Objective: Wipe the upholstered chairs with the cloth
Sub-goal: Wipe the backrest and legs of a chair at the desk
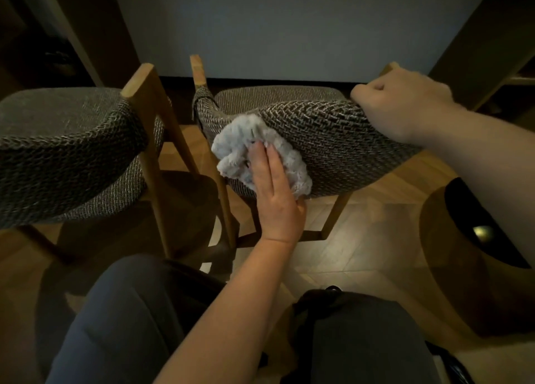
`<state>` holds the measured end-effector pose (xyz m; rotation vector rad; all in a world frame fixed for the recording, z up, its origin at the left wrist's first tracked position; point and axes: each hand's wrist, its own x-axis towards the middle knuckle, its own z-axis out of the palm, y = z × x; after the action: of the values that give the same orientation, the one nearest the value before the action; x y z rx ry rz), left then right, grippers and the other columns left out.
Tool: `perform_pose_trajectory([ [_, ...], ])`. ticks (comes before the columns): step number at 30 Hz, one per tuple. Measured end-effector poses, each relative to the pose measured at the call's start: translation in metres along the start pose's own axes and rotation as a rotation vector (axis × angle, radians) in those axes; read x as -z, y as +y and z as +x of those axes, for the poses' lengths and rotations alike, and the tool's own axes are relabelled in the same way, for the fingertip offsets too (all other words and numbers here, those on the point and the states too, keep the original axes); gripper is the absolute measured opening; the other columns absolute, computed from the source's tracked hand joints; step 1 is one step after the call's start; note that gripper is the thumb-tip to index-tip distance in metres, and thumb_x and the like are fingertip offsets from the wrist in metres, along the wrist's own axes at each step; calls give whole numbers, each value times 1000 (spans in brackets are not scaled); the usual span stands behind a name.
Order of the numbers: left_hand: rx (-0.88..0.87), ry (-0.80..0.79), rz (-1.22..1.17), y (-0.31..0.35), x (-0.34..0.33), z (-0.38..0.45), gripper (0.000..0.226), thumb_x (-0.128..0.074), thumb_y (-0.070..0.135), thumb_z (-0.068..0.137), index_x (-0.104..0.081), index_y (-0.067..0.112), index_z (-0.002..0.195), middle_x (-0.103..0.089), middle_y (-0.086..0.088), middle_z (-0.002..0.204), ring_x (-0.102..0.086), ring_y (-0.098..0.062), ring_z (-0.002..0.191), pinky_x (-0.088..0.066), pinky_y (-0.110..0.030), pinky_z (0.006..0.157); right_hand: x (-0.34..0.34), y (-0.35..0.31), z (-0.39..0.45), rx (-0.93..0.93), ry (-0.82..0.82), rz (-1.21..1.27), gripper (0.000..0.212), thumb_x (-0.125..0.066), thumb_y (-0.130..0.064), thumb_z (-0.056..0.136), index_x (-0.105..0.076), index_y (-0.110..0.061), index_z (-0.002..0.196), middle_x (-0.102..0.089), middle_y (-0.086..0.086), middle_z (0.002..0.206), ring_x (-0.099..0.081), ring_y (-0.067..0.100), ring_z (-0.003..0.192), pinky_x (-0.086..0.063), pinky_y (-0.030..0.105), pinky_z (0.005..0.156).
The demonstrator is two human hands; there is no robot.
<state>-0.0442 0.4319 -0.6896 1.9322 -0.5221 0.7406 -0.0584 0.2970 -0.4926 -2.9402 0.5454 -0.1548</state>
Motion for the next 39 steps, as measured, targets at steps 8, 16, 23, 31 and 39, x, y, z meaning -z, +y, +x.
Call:
perform_pose_trajectory([
  [8, 396, -726, -23, -41, 29, -104, 104, -57, -6, 85, 22, 26, 145, 32, 5, 153, 17, -9, 141, -18, -43, 120, -2, 1, 0, -20, 36, -21, 52, -28, -47, 91, -44, -13, 55, -48, 7, 62, -42, 23, 64, -25, 35, 77],
  [16, 119, 63, -264, 47, 60, -14, 75, -58, 2, 86, -13, -10, 145, -7, -24, 154, -2, -23, 146, -7, -36, 121, 2, -4, -5, -25, 35, -23, 51, -28, -44, 92, -37, -14, 53, -41, 5, 58, -39, 23, 57, -18, 28, 55],
  [23, -616, -44, 221, 3, 3, 21, 51, -35, 3, 100, -18, 13, 146, -13, -3, 150, 4, -25, 149, -12, -50, 119, 2, -5, -4, -29, 19, -69, 52, -26, -42, 94, -39, -11, 54, -42, 7, 61, -37, 23, 56, -21, 35, 73],
  [31, -840, -1034, 416, -81, 19, -18, 45, -54, 3, 82, -59, 6, 127, -48, -13, 142, -42, -34, 132, -32, -46, 111, -1, -1, -3, -13, 39, -86, 54, -25, -46, 94, -42, -11, 56, -41, 6, 62, -35, 20, 56, -20, 35, 77],
  [39, -69, -1138, -56, -54, 41, -33, 93, -64, 0, 84, -3, 11, 153, -19, -20, 156, -21, -32, 145, -32, -48, 113, 0, -2, -1, -19, 18, -108, 55, -24, -47, 94, -43, -11, 58, -41, 6, 62, -35, 21, 56, -22, 34, 70],
])
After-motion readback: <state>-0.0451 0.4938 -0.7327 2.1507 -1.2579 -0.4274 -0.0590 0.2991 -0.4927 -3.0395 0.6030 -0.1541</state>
